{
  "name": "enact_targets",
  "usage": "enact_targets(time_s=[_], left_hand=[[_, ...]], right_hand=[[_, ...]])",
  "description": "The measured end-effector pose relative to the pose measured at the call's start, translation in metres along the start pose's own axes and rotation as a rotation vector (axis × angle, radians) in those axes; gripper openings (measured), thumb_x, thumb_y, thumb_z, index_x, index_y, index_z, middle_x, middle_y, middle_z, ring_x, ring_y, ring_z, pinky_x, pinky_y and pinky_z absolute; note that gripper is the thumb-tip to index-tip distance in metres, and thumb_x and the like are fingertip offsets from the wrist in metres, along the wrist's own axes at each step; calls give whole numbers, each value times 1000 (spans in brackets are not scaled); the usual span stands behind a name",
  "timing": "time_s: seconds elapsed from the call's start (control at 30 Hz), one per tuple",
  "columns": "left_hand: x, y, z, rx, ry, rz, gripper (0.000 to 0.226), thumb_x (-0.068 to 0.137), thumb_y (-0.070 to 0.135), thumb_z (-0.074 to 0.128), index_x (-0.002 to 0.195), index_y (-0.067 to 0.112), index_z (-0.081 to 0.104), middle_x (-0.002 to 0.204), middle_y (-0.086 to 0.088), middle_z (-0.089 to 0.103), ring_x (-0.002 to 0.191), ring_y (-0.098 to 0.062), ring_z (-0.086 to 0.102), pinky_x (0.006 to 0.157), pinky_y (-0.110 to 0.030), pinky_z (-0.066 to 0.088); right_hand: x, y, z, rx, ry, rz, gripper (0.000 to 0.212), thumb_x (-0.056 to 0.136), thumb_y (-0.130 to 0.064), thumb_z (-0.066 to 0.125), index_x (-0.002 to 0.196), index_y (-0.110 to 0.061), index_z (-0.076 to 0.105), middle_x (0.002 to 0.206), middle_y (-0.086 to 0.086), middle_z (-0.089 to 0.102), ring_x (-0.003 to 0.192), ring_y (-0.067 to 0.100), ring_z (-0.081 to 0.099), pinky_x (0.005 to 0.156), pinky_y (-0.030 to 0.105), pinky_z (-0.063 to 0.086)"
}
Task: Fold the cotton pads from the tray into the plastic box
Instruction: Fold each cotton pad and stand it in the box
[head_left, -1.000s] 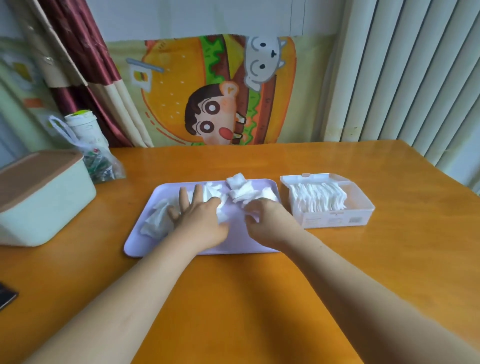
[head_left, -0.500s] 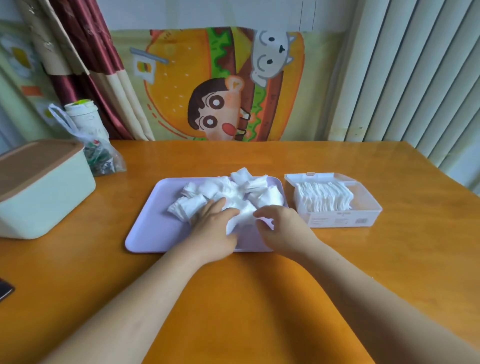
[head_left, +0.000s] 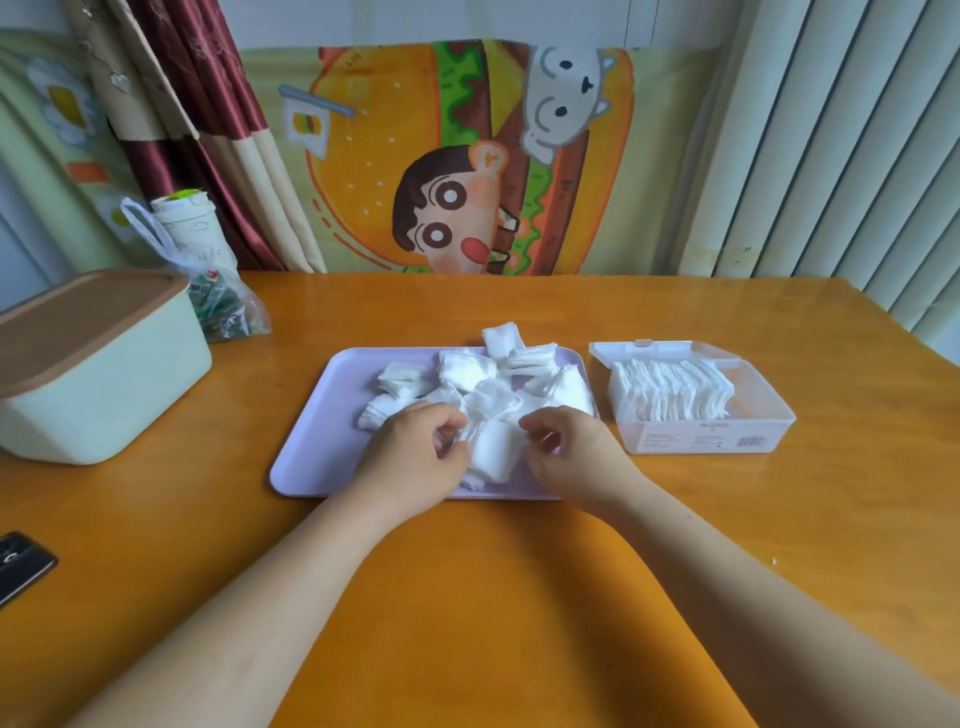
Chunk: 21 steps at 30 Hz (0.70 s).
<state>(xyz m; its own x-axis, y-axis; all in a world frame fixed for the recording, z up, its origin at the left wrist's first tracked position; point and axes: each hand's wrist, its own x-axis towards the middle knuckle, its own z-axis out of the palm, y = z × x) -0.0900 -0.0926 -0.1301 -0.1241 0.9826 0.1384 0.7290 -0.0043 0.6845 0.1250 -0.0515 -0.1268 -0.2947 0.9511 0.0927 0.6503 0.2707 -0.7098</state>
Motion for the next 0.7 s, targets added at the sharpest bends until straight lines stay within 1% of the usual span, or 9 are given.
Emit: enact_targets(time_s=[0.07, 0.13, 0.23, 0.3, 0.43, 0.5, 0.57, 0.63, 0.7], left_hand=[[0, 0, 8, -43, -21, -24, 28, 93, 29, 72, 120, 31, 68, 105, 17, 67, 94, -3, 65, 88, -31, 58], [2, 3, 15, -94, -19, -36, 28, 93, 31, 73, 120, 31, 68, 105, 16, 67, 92, -5, 67, 87, -29, 58], [7, 6, 23, -173, 15, -41, 20, 93, 29, 73, 113, 32, 71, 102, 13, 69, 87, -4, 67, 82, -25, 58], [8, 7, 25, -219, 19, -41, 19, 92, 25, 72, 108, 34, 72, 103, 11, 68, 86, -6, 67, 83, -24, 57], [9, 2, 26, -220, -7, 1, 29, 89, 16, 73, 105, 41, 72, 107, 14, 63, 85, -3, 63, 82, -19, 52], [7, -1, 23, -216, -22, 6, 28, 91, 16, 73, 109, 37, 73, 110, 18, 61, 90, 3, 61, 79, -13, 48], [5, -4, 20, -206, -31, 10, 27, 92, 16, 72, 113, 35, 73, 114, 21, 61, 94, 7, 61, 76, -10, 46], [3, -5, 17, -194, -24, 17, 27, 92, 16, 72, 112, 34, 72, 116, 20, 61, 95, 4, 62, 77, -12, 46], [3, -4, 15, -185, 26, 44, 26, 91, 15, 72, 107, 36, 72, 113, 19, 61, 96, 0, 62, 80, -18, 48]], right_hand=[[0, 3, -3, -41, 24, 8, 35, 99, -15, 60, 132, -19, 69, 132, -3, 66, 116, 17, 65, 93, 35, 57], [0, 5, -7, -22, 34, 25, 33, 99, -16, 61, 132, -20, 69, 133, -5, 66, 113, 16, 65, 88, 36, 60], [-1, 8, -9, 33, -2, 37, 33, 97, -21, 66, 130, -24, 68, 128, -8, 69, 101, 10, 68, 79, 27, 60], [0, 7, -6, 80, -37, 60, 39, 95, -26, 73, 134, -25, 65, 122, -11, 67, 93, 7, 68, 69, 21, 56], [9, 0, -3, 113, -57, 90, 51, 88, -26, 82, 134, -23, 62, 100, -11, 63, 82, 2, 60, 64, 10, 43], [11, -2, -2, 150, -84, 109, 46, 85, -24, 85, 126, -25, 64, 91, -7, 62, 75, 4, 58, 58, 8, 41], [11, -2, -1, 202, -95, 111, 30, 84, -21, 87, 108, -20, 69, 84, -6, 62, 70, 6, 55, 59, 13, 42], [9, -2, -4, 270, -99, 112, 19, 84, -17, 85, 92, -12, 69, 74, -5, 59, 64, 8, 51, 60, 20, 41], [5, 1, -10, 340, -97, 121, 20, 84, -15, 83, 88, -7, 65, 73, -1, 59, 65, 12, 52, 61, 27, 44]])
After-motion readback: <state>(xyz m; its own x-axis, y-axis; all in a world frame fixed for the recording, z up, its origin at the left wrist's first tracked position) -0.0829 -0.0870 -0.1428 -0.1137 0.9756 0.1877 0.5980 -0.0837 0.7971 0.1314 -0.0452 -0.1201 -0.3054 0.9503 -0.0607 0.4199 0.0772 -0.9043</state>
